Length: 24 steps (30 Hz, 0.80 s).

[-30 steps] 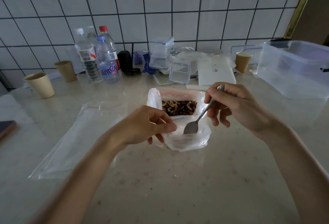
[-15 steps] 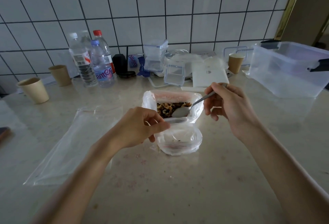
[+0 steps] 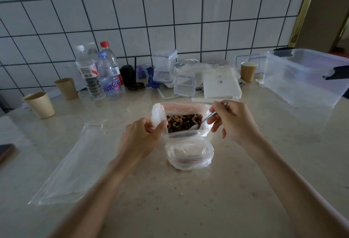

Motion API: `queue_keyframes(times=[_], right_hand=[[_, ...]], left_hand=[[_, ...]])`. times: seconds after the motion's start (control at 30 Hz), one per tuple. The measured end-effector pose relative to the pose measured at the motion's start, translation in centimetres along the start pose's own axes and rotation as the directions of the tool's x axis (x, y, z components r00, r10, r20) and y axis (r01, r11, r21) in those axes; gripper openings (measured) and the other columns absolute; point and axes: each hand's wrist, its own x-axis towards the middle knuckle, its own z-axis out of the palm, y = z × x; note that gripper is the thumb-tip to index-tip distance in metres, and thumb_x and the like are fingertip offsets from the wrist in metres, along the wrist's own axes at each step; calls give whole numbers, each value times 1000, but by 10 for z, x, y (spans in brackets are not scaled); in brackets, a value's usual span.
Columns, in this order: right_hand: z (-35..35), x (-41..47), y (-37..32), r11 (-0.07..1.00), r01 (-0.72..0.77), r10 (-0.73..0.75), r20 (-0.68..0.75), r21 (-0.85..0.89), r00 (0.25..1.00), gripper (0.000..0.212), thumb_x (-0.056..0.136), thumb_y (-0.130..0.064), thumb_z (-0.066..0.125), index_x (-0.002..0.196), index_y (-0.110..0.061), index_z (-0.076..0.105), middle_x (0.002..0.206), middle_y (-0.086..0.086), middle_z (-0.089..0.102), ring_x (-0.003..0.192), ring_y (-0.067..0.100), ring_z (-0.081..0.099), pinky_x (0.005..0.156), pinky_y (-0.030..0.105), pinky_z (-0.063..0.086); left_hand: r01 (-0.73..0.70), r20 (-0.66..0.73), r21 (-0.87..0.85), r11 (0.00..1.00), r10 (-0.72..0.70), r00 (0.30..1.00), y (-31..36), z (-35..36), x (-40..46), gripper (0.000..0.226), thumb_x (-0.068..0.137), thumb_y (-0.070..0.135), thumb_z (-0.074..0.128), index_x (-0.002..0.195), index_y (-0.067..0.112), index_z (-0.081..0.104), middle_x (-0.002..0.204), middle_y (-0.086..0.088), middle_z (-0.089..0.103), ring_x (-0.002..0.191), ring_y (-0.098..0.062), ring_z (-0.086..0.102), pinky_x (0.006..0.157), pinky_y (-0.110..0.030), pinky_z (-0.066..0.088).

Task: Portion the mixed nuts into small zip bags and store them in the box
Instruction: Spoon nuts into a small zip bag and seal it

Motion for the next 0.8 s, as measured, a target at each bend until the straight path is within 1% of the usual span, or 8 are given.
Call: queue_keyframes(times=[0.07,0.13,0.27,0.37,0.43,0.53,0.63,0.8], right_hand=[[2,0,2,1000,11,-11,29,-5,1000,27,106,-23,50,93,-6,66,74,6,77,60,24,73,39,30,46],[4,1,3,1000,-4,3,48,23,999,29,108,-24,49,93,-6,65,76,8,78,62,27,74,41,31,48],[3,2,3,994,-64,58,73,87,996,33,110,-25,45,96,-3,65,79,12,78,65,29,74,43,32,50],[5,1,3,991,-84,76,89,100,993,32,110,-21,42,97,-1,65,80,12,78,66,27,74,44,33,51],[7,0,2,987,-112,100,101,112,990,31,109,-17,42,97,0,65,80,11,79,65,26,73,43,33,52],[11,-3,2,969,-179,156,141,170,978,30,109,-13,42,100,2,67,84,12,80,66,24,73,43,31,51],[13,-3,4,952,-225,190,177,206,966,30,109,-14,43,104,3,68,89,13,80,67,23,73,43,29,50],[15,-4,7,931,-274,226,210,240,951,30,110,-16,44,108,1,69,92,11,81,68,20,74,45,28,50]], left_hand=[[-14,23,-27,1000,14,1000,1,2,1,40,89,65,63,86,26,67,84,15,70,78,-5,65,63,-29,49],[-23,28,-72,997,25,999,3,2,0,33,90,58,67,82,26,66,79,13,73,75,-7,68,60,-29,48],[-41,48,-119,992,47,998,5,3,-1,23,94,48,66,86,27,64,75,9,73,70,-9,69,58,-28,45],[-35,73,-197,980,50,996,6,4,-1,14,96,42,65,94,27,65,77,9,74,72,-14,71,62,-33,52],[-23,86,-250,968,46,995,8,5,-2,13,97,39,64,99,26,66,83,6,76,76,-18,73,70,-42,60],[-13,106,-302,953,47,993,11,5,-3,14,98,37,66,104,24,67,90,5,78,82,-20,74,82,-52,61],[-16,116,-340,940,58,992,12,4,-4,17,98,37,67,104,21,68,92,3,79,83,-23,75,82,-57,60],[-35,123,-371,928,87,989,13,2,-7,24,101,37,65,106,14,69,92,-2,79,86,-26,76,82,-58,60]])
